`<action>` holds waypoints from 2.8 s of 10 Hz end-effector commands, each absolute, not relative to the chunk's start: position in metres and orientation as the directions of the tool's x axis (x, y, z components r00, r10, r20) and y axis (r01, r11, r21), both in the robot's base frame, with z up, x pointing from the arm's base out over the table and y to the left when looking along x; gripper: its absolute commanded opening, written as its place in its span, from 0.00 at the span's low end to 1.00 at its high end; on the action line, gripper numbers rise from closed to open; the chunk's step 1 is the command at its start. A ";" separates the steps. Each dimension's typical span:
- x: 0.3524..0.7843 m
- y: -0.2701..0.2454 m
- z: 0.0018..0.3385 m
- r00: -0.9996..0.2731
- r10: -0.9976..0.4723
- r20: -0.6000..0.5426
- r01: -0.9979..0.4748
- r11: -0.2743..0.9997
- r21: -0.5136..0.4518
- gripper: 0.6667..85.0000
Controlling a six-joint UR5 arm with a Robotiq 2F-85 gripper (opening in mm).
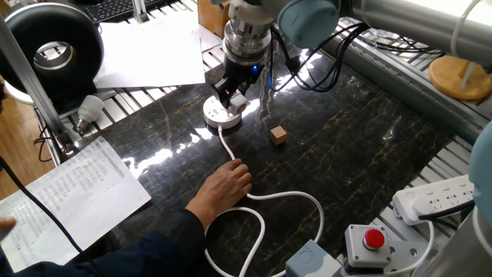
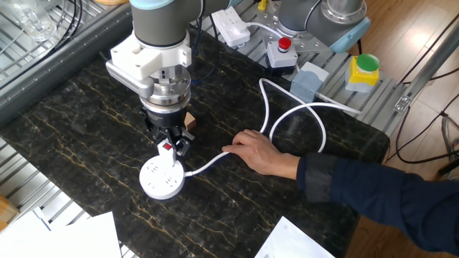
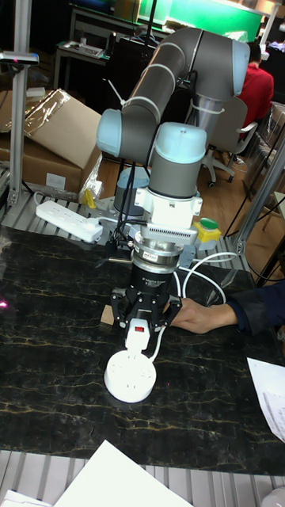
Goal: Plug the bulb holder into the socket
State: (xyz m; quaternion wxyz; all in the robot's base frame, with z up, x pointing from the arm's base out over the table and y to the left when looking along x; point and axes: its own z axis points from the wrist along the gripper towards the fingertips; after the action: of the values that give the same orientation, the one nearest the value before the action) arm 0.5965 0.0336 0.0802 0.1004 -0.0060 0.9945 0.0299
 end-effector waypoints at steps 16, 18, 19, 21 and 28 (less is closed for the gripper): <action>0.591 0.035 0.080 -0.981 0.048 -0.187 0.029 0.994 0.102 0.01; 0.592 0.035 0.079 -0.980 0.043 -0.195 0.025 0.995 0.098 0.01; 0.594 0.035 0.078 -0.979 0.044 -0.201 0.025 0.995 0.098 0.01; 0.595 0.034 0.078 -0.978 0.039 -0.204 0.020 0.995 0.094 0.01; 0.592 0.037 0.071 -0.980 0.021 -0.197 0.001 0.994 0.105 0.01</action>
State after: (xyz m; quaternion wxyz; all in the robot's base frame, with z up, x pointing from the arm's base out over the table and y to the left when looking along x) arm 0.5932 0.0344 0.0721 0.1017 0.0049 0.9938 0.0440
